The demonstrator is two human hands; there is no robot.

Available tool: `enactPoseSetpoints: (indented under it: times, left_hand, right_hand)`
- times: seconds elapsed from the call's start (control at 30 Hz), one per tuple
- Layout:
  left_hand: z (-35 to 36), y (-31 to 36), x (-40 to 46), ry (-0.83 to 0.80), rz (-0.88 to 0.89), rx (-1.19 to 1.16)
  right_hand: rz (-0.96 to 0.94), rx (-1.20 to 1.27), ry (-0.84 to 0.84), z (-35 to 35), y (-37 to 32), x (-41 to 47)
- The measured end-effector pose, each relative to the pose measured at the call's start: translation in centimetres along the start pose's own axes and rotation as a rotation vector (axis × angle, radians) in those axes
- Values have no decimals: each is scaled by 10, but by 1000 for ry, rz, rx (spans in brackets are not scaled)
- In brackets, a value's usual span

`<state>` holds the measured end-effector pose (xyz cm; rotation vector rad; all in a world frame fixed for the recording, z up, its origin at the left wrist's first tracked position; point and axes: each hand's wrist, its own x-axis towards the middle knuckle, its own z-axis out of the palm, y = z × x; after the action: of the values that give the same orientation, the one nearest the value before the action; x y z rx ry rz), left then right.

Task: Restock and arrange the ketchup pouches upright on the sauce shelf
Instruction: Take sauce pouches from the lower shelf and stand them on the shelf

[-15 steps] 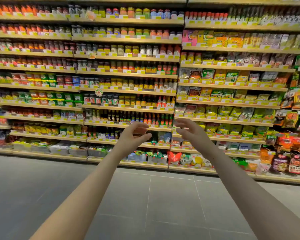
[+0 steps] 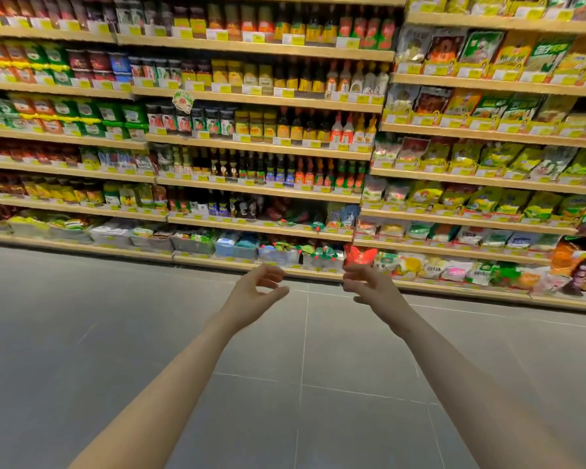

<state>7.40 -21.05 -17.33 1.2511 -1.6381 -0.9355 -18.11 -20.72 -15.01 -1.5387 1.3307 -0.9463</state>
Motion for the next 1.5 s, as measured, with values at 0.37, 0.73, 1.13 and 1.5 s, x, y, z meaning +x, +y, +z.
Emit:
enactPoseSetpoints:
  times: [0.37,0.73,1.13,1.5]
  left_hand:
    - [-29,-86,190,-91,-90,44]
    - [-19,-165,440,-140,-102,53]
    - [-28,-295,651,-271,-137,63]
    - [-13,-456,819,-472,-101,80]
  right_hand:
    - [159,32,27,14,34,195]
    - [196,78,50,-15,96,440]
    - [306,62,109,-4,157,654]
    - [371,138,346,38,270,810]
